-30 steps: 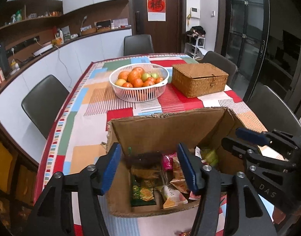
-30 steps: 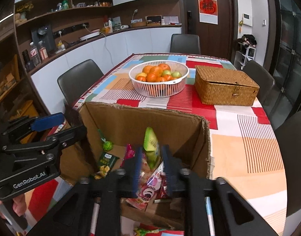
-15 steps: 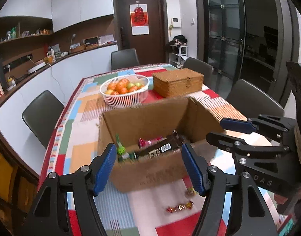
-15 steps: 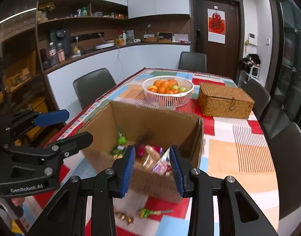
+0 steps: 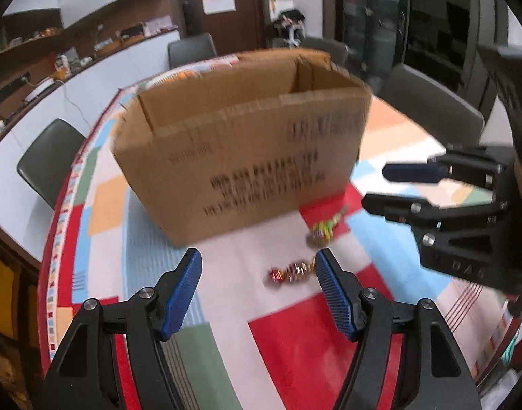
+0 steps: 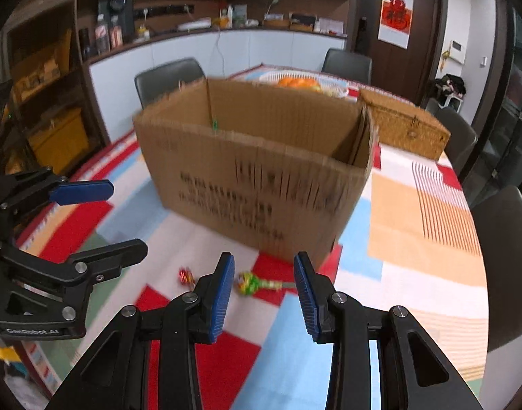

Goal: Organize snacks
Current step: 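Move both tools back to the gold candy and lollipop, then grasp the gold wrapped candy with the left tool while the right tool grasps the lollipop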

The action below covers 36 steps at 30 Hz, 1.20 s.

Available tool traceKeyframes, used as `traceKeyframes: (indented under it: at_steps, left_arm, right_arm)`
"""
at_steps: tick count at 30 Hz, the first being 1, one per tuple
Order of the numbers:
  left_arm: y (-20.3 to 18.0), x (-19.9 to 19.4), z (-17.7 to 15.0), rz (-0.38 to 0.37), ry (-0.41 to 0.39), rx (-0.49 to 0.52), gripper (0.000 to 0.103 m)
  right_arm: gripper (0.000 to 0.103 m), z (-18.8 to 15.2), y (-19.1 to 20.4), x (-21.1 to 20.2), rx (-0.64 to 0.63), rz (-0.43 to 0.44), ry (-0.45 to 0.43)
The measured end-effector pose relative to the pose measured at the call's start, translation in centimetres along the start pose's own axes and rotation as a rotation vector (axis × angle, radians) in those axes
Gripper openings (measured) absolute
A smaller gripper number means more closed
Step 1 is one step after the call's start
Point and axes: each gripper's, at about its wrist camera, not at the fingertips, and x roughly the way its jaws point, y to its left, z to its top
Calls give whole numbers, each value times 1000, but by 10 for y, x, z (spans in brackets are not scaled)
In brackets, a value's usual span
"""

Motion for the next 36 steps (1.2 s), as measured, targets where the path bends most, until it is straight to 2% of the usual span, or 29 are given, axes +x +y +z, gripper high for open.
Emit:
traceKeyframes:
  at_steps: [8,13,21,26,28,33,36]
  left_arm:
    - [-11,40,-10,-43,84,56,68]
    - [-16,60,-11,-52,122,72,68]
    - [-20,82,-7,-44,133,95,68]
    - [-19,92,-3,-59,141,71,68]
    - [-17,94,-3,-74,148,51,65]
    - [-11,98,-4,-138,161,9,39]
    - [-7,95,-5,-156,154,-10,34]
  right_arm:
    - [37,-23,5,20,-56,-21,101]
    - [37,-29,1,29,-38,-19,134]
    - [37,-35,-5,40,-17,-17,169]
    - [37,-35,-8,45,-9,-14,178]
    - [37,-34,-9,48,-7,-7,183]
    - [37,-31,-10,53,6,12,186]
    - [37,-26,-8,56,2,26,186]
